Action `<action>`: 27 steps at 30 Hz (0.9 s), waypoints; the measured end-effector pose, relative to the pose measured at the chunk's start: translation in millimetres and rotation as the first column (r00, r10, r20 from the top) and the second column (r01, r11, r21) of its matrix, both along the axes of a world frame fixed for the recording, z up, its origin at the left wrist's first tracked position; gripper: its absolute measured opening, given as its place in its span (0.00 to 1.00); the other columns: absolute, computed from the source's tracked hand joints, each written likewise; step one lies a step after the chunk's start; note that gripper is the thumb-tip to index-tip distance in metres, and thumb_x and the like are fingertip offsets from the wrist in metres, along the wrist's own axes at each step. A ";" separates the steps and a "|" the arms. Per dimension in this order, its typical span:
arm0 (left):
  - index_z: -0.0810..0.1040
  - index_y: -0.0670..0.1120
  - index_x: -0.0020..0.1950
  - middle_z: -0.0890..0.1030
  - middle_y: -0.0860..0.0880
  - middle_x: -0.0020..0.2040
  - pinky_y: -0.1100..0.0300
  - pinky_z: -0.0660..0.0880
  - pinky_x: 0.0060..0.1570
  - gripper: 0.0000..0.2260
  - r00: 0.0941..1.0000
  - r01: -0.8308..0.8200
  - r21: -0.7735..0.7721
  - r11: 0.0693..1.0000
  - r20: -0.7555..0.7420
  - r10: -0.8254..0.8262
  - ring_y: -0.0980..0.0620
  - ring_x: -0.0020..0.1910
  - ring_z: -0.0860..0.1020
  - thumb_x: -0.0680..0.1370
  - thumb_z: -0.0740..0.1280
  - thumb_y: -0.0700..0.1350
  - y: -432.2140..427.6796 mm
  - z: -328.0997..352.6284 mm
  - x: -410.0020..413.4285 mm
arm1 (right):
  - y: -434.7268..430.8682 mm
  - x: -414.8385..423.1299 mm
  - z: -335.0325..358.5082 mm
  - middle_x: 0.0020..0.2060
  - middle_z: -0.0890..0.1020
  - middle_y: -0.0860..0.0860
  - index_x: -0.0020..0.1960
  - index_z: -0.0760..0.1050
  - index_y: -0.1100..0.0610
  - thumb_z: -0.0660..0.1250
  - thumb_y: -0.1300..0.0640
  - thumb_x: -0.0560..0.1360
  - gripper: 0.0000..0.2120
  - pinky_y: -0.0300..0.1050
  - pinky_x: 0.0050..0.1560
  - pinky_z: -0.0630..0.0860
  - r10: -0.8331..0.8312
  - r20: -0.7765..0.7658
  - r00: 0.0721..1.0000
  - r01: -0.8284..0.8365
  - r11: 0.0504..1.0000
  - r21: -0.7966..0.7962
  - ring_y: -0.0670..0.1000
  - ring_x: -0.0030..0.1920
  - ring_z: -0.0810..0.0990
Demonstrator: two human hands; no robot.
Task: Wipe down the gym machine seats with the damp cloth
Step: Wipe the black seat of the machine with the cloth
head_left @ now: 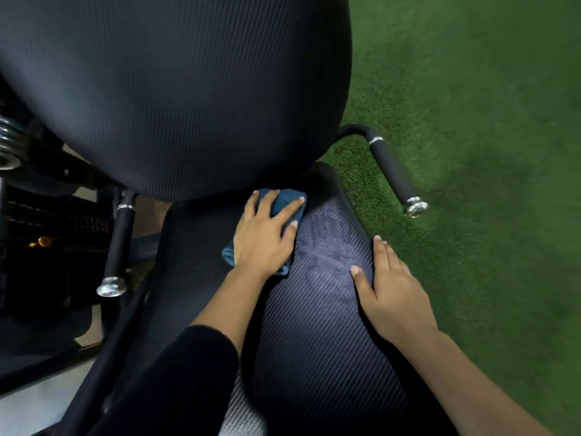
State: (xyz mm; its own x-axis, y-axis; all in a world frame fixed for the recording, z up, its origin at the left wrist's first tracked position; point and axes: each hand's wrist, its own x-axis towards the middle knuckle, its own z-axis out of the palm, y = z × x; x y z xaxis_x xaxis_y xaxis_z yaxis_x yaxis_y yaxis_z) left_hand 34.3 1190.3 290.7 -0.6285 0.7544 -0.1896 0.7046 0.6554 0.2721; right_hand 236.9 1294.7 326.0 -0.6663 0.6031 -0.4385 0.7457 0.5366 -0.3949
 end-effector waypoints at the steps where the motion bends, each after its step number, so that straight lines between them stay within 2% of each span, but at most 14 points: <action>1: 0.70 0.61 0.68 0.68 0.46 0.71 0.41 0.71 0.61 0.22 1.000 0.010 0.010 1.000 0.001 -0.010 0.38 0.71 0.60 0.76 0.51 0.58 -0.8 3.1 2.8 | 0.0 1.6 1.3 0.76 0.57 0.53 0.78 0.46 0.57 0.51 0.43 0.80 0.32 0.44 0.70 0.58 0.000 0.000 1.000 0.000 1.000 -0.007 0.51 0.75 0.56; 4: 0.73 0.60 0.67 0.71 0.46 0.69 0.45 0.73 0.59 0.19 0.981 0.195 0.113 0.974 -0.028 -0.193 0.38 0.69 0.64 0.77 0.55 0.53 -23.6 18.2 35.1 | -0.8 7.7 3.4 0.76 0.57 0.52 0.77 0.46 0.57 0.51 0.44 0.81 0.31 0.44 0.70 0.58 0.000 0.001 1.000 0.000 1.000 -0.017 0.51 0.75 0.56; 7: 0.69 0.62 0.69 0.69 0.50 0.70 0.48 0.73 0.59 0.19 0.915 0.394 0.172 0.903 0.020 -0.404 0.41 0.72 0.62 0.78 0.57 0.51 -54.2 34.8 79.1 | -2.0 13.3 5.8 0.76 0.57 0.52 0.77 0.47 0.57 0.51 0.46 0.81 0.30 0.43 0.70 0.58 0.005 -0.012 1.000 -0.006 1.000 -0.016 0.51 0.74 0.57; 11: 0.67 0.62 0.70 0.68 0.50 0.71 0.48 0.73 0.59 0.20 0.865 0.491 0.203 0.847 0.006 -0.502 0.42 0.73 0.60 0.78 0.58 0.50 -34.9 30.0 63.2 | -2.9 19.7 6.8 0.76 0.58 0.52 0.77 0.47 0.58 0.50 0.47 0.81 0.29 0.45 0.70 0.59 0.031 -0.014 0.999 -0.031 0.999 -0.007 0.51 0.74 0.59; 13: 0.70 0.60 0.69 0.69 0.48 0.70 0.46 0.72 0.61 0.20 0.877 0.476 0.178 0.861 -0.025 -0.479 0.40 0.71 0.62 0.77 0.57 0.50 -0.2 14.8 41.6 | -2.2 22.2 7.2 0.75 0.59 0.53 0.77 0.49 0.59 0.51 0.48 0.81 0.29 0.45 0.70 0.60 0.039 -0.025 0.999 -0.039 0.999 0.000 0.52 0.74 0.60; 16: 0.71 0.60 0.68 0.70 0.46 0.70 0.43 0.74 0.57 0.20 0.954 0.297 0.118 0.947 -0.009 -0.299 0.38 0.69 0.64 0.77 0.53 0.52 47.0 1.4 25.0 | -2.6 27.1 9.9 0.76 0.58 0.52 0.77 0.49 0.58 0.50 0.48 0.81 0.28 0.45 0.70 0.60 0.044 -0.031 0.999 -0.044 0.999 -0.002 0.51 0.74 0.59; 19: 0.73 0.59 0.67 0.69 0.46 0.70 0.44 0.73 0.58 0.19 0.976 0.216 0.097 0.972 -0.026 -0.215 0.39 0.70 0.63 0.78 0.53 0.52 60.7 2.7 29.3 | -2.1 33.9 12.3 0.76 0.57 0.51 0.78 0.47 0.56 0.48 0.46 0.82 0.28 0.45 0.71 0.59 0.052 -0.011 0.999 -0.052 0.999 -0.003 0.49 0.74 0.58; 22: 0.72 0.58 0.67 0.71 0.47 0.70 0.47 0.72 0.61 0.19 0.937 0.348 0.159 0.924 -0.055 -0.344 0.38 0.70 0.64 0.78 0.54 0.51 29.9 15.9 59.1 | -2.0 42.2 12.0 0.75 0.59 0.52 0.77 0.49 0.57 0.44 0.45 0.80 0.29 0.46 0.71 0.60 0.061 0.001 0.998 -0.061 0.998 0.006 0.50 0.74 0.60; 24: 0.69 0.60 0.69 0.69 0.49 0.71 0.48 0.71 0.62 0.19 0.900 0.432 0.179 0.884 -0.019 -0.435 0.39 0.72 0.62 0.79 0.55 0.51 -2.3 26.3 87.2 | -2.0 47.2 12.4 0.75 0.60 0.52 0.77 0.50 0.58 0.45 0.46 0.81 0.28 0.47 0.71 0.61 0.052 -0.001 0.999 -0.052 0.999 -0.002 0.50 0.74 0.60; 27: 0.66 0.62 0.70 0.67 0.52 0.72 0.47 0.73 0.58 0.19 0.875 0.471 0.199 0.860 0.020 -0.484 0.43 0.73 0.60 0.79 0.55 0.51 -28.8 38.5 107.8 | -3.3 54.4 14.2 0.75 0.61 0.52 0.78 0.49 0.57 0.46 0.46 0.81 0.28 0.46 0.71 0.62 0.042 -0.009 0.999 -0.042 0.999 -0.004 0.50 0.74 0.61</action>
State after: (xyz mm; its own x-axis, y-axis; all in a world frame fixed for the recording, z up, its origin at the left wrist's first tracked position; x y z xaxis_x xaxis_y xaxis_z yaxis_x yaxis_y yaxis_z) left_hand 142.2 1161.5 329.2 -0.1734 0.9837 -0.0481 0.8943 0.1778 0.4107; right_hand 291.3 1291.4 340.2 -0.6948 0.5729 -0.4347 0.7190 0.5654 -0.4042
